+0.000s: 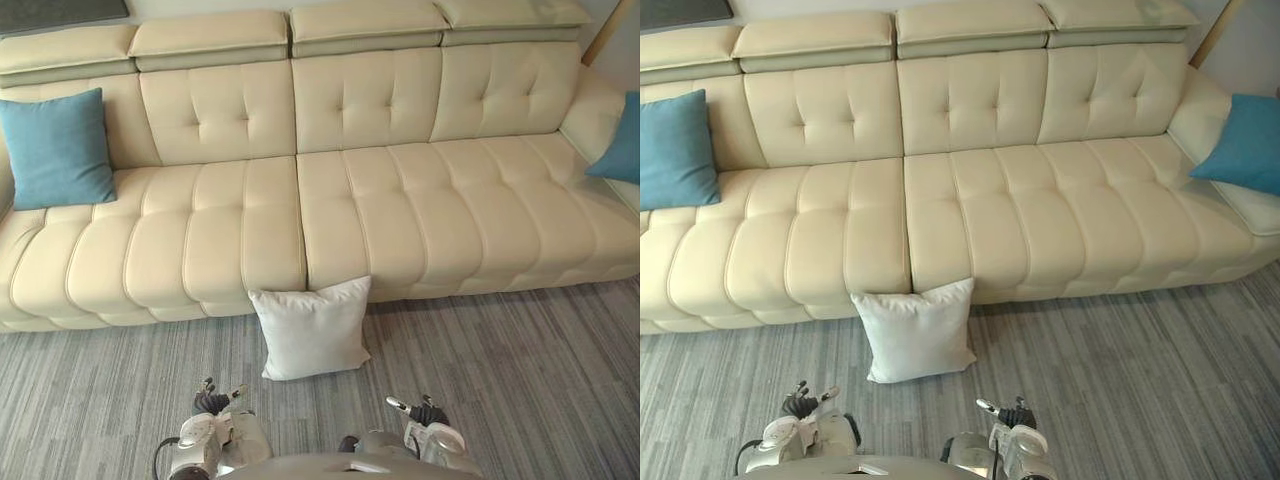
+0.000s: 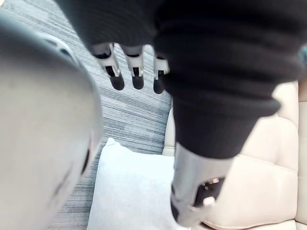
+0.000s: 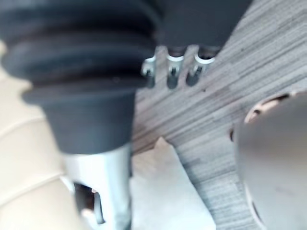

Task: Pick up cushions and gather them together orderly.

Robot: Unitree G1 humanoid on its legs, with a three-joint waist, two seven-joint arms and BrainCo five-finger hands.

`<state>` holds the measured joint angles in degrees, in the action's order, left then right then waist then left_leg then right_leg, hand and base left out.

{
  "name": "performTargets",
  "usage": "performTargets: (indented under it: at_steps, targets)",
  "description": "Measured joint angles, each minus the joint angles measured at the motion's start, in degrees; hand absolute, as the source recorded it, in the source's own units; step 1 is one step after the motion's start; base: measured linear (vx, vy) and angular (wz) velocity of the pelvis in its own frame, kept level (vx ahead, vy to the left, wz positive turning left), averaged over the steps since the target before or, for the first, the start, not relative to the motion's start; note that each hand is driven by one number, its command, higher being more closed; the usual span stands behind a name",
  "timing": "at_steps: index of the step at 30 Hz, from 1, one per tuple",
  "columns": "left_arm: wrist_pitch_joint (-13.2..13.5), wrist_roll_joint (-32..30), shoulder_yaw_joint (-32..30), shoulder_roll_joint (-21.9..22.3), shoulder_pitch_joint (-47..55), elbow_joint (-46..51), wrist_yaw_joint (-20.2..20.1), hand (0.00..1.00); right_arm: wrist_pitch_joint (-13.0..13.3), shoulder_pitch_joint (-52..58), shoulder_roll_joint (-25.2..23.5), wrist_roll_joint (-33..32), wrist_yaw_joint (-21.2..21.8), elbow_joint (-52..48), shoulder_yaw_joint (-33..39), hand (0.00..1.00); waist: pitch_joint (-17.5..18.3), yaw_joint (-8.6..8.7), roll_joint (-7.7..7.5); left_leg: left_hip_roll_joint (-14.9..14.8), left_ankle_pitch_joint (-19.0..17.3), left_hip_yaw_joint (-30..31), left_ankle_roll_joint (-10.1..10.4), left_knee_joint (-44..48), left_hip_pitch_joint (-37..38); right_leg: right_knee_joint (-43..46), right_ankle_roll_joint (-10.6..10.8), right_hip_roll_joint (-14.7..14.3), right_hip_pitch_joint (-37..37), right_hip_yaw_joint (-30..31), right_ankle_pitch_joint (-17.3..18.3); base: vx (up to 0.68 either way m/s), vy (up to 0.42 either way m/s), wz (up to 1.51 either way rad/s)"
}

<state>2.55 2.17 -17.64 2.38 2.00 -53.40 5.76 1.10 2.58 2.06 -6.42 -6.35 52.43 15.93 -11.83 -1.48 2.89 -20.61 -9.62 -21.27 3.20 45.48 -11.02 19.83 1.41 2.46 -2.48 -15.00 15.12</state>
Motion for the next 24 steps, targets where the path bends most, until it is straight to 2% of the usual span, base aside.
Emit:
performTargets:
  at_steps: [2,3,4,5,6,7,9,10,12,14,17,22,23,24]
  targets:
    - [0.1,0.0,-0.4,-1.0,0.0,0.5,0.1,0.00,-0.1,1.4,-1.2,-0.3,0.0,0.0,0.1,0.00,0.5,-0.06,-2.48,1.7,1.2,0.1,-0.8,1.2,0.1,-1.5,0.1,1.8,-1.5,-0.5,-0.3,0.37,0.172,0.38]
    - [0.1,0.0,-1.1,-1.9,0.1,0.5,-0.1,0.00,-0.1,1.0,-1.9,-0.7,0.0,0.0,0.8,0.00,-0.5,-0.44,-3.28,2.1,1.7,0.6,-1.9,7.0,-2.8,-3.7,0.2,2.5,-4.8,-1.0,-0.9,0.38,0.240,0.74]
    - [0.3,0.0,-1.5,-1.5,-0.1,0.5,-0.2,0.00,-0.2,0.7,-1.9,-1.0,-0.1,0.1,1.2,0.00,-0.6,-0.11,-4.39,6.6,-5.6,0.4,-2.2,-2.2,-3.9,-3.6,0.3,4.8,-5.9,-1.7,-0.8,0.32,0.231,0.73]
    - [0.3,0.0,-1.2,-1.2,0.2,0.7,-0.1,0.00,-0.1,1.0,-1.9,-1.0,0.0,-0.2,1.2,0.00,0.0,0.12,-3.68,8.7,-2.1,0.1,-4.1,-11.8,-3.1,-2.5,0.4,5.2,-5.5,-1.9,-0.8,0.23,0.230,0.55]
    - [0.3,0.0,-0.5,-0.7,1.1,1.1,-0.1,0.00,0.1,0.9,-1.5,-1.0,0.0,-0.5,1.2,0.00,0.0,-0.11,-3.05,10.3,0.5,-0.3,-3.6,-17.9,-1.2,-0.1,2.4,5.7,-4.7,-1.0,1.3,0.20,0.138,0.25]
    - [0.4,0.1,-0.3,-1.1,1.0,1.1,0.0,0.00,0.2,0.5,-2.0,-1.0,0.1,-1.3,0.5,0.00,0.0,-0.66,-3.18,10.3,0.6,-0.2,-3.8,-17.6,-1.4,-1.9,2.7,5.5,-4.3,-0.3,2.2,0.18,0.089,0.03]
    - [0.4,0.0,-0.2,-1.4,1.0,1.0,0.0,0.00,0.4,-0.5,-4.1,-1.0,0.1,-2.0,0.0,0.00,0.1,-1.09,-3.44,10.1,0.6,0.0,-3.8,-17.4,-0.9,-8.3,1.7,4.0,-3.5,0.5,-0.7,0.07,-0.032,-0.10]
    - [0.4,0.0,0.3,-1.4,0.9,0.3,0.0,0.00,0.5,-0.9,-4.8,-1.0,0.2,-2.0,-0.1,0.00,0.2,-0.22,-3.52,10.4,0.3,0.4,-3.5,-17.4,0.0,-9.7,3.0,3.3,-4.4,1.7,-3.6,0.06,-0.036,-0.07]
    - [0.4,0.0,0.2,-1.3,1.0,-0.2,-0.1,0.00,0.4,-1.0,-4.8,-0.9,0.2,-1.9,-0.1,0.00,0.5,-0.44,-3.39,10.0,0.3,0.7,-3.3,-18.1,1.5,-10.4,3.0,2.7,-5.3,2.7,-5.0,0.11,-0.015,-0.22]
    - [0.4,0.0,0.2,-1.3,1.1,-0.6,-0.1,0.00,0.4,-1.0,-4.8,-0.8,0.1,-1.8,-0.2,0.00,0.6,-0.35,-3.25,9.4,-0.5,0.6,-2.0,-19.1,2.8,-10.6,3.3,2.0,-5.1,4.2,-5.6,0.08,-0.029,-0.49]
    - [0.4,0.0,0.2,-1.6,1.1,-1.3,-0.3,0.00,0.4,-0.9,-4.1,-0.4,0.2,-1.6,-0.8,0.00,0.8,-0.37,-3.51,9.0,-1.0,-0.9,-1.2,-21.3,4.6,-6.3,3.3,1.8,-2.3,6.5,-5.7,0.06,-0.018,-0.50]
    - [0.3,0.0,0.3,-2.0,1.0,-1.9,-0.3,0.00,0.4,-0.7,-3.6,-0.2,0.5,-1.6,-1.5,0.00,0.8,0.02,-4.07,9.6,-1.1,-0.6,-1.3,-25.2,9.4,10.4,3.2,4.3,4.2,6.4,-5.5,0.00,0.008,-0.06]
    - [0.3,0.0,0.2,-2.1,1.2,-2.3,-0.2,0.00,0.5,-0.5,-3.4,-0.1,0.8,-1.6,-1.5,0.00,1.0,0.05,-3.59,9.5,-1.9,-0.1,-0.7,-26.2,9.8,11.7,2.3,4.4,5.7,6.2,-2.7,-0.01,-0.047,0.12]
    - [0.3,0.0,0.3,-2.6,1.1,-2.7,-0.3,0.00,0.5,-0.6,-3.7,0.1,1.0,-1.6,-2.3,0.00,1.3,-0.10,-4.33,9.5,-2.4,0.8,0.0,-26.4,10.0,9.2,2.1,5.1,6.8,5.8,-0.5,0.00,-0.093,0.13]
